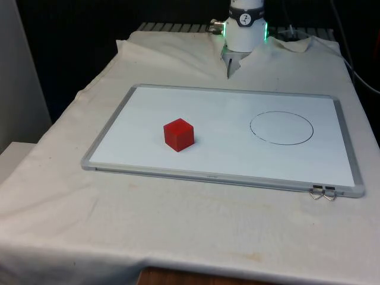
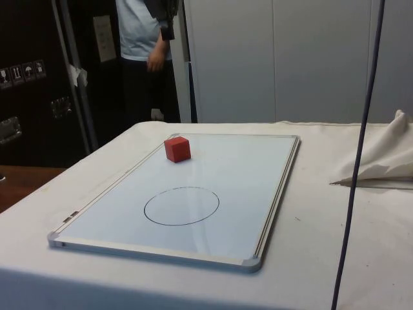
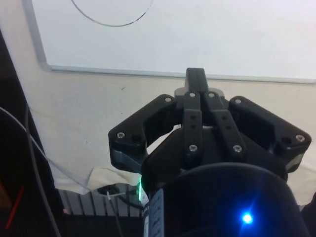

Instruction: Push the cube into the marked area.

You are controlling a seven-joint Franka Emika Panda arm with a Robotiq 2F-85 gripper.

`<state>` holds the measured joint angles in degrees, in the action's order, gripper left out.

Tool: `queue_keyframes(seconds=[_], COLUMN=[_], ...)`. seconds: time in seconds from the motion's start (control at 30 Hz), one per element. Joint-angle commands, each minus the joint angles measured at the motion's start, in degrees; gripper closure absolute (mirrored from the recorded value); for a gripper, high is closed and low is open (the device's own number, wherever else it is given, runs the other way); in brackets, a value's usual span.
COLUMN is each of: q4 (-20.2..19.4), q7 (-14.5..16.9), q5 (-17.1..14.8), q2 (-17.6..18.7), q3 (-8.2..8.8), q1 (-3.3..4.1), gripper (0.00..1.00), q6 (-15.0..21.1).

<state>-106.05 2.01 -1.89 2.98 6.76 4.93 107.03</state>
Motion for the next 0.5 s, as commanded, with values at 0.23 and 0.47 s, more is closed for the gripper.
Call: queue_keyframes(seconds=[0.23, 0.47], q4=[3.04, 3.21], q7=[0.80, 1.03], q5=[-0.06, -0.06], q2=[3.90, 6.59], q3=[0.92, 1.72], q1=[-0.52, -0.57], gripper=[1.00, 1.00], q6=[0.86, 4.01])
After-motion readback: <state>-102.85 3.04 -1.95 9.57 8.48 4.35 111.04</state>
